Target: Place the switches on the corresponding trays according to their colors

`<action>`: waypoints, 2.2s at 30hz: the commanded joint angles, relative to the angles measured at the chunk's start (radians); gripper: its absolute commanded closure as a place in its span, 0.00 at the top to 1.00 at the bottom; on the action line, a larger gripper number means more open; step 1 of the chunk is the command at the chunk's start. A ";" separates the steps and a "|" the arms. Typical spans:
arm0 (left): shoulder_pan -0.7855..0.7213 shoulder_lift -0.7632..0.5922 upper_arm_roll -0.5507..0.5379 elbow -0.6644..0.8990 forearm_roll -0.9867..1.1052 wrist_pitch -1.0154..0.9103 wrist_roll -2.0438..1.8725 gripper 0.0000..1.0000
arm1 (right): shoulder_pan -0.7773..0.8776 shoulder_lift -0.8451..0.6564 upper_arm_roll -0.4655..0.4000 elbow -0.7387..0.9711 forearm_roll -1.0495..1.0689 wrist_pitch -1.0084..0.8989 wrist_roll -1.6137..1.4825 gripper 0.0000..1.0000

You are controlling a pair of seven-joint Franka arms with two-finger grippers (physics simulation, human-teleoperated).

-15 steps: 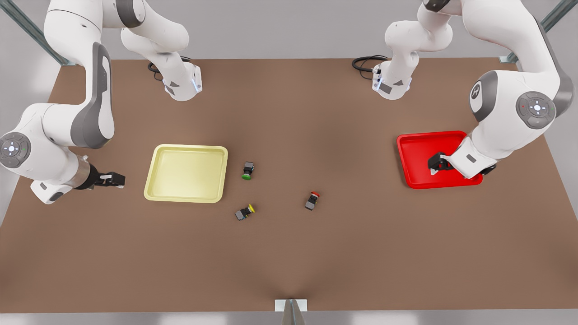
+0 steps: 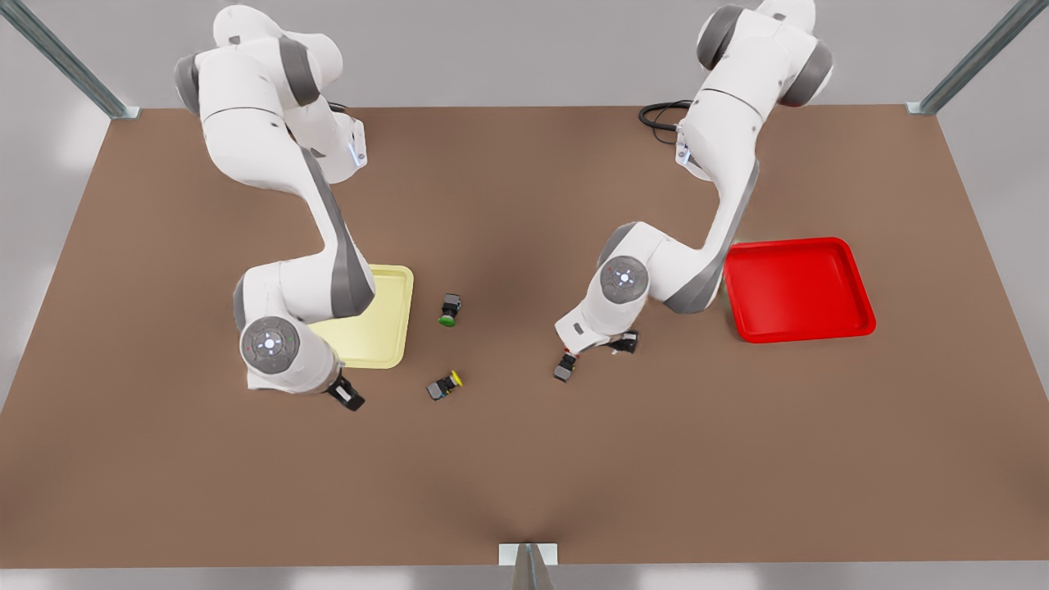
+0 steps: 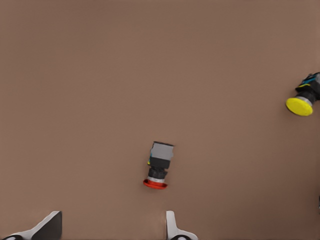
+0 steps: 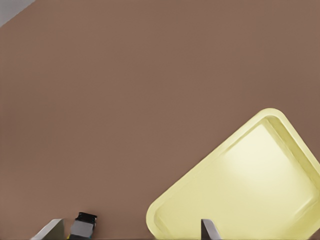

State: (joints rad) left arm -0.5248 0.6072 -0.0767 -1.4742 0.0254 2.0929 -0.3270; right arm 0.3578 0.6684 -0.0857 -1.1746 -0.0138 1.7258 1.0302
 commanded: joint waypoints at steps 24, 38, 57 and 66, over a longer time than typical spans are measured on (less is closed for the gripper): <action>-0.034 0.307 0.002 0.183 0.010 0.124 -0.004 1.00 | 0.127 0.209 0.066 -0.005 0.083 0.193 0.292 1.00; -0.034 0.341 0.002 0.181 0.001 0.124 -0.004 0.56 | 0.119 0.273 0.069 -0.063 0.163 0.365 0.194 1.00; -0.030 0.276 0.011 0.180 0.004 0.042 0.011 0.52 | 0.119 0.266 0.070 -0.154 0.106 0.465 0.211 0.83; -0.015 -0.049 0.166 -0.253 -0.044 0.084 0.339 0.54 | 0.118 0.266 0.072 -0.154 0.117 0.483 0.218 0.75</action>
State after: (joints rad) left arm -0.5390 0.5294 0.1040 -1.7735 0.0202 2.1945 0.0402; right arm 0.4756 0.9343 -0.0148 -1.3284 0.1028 2.2095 1.2487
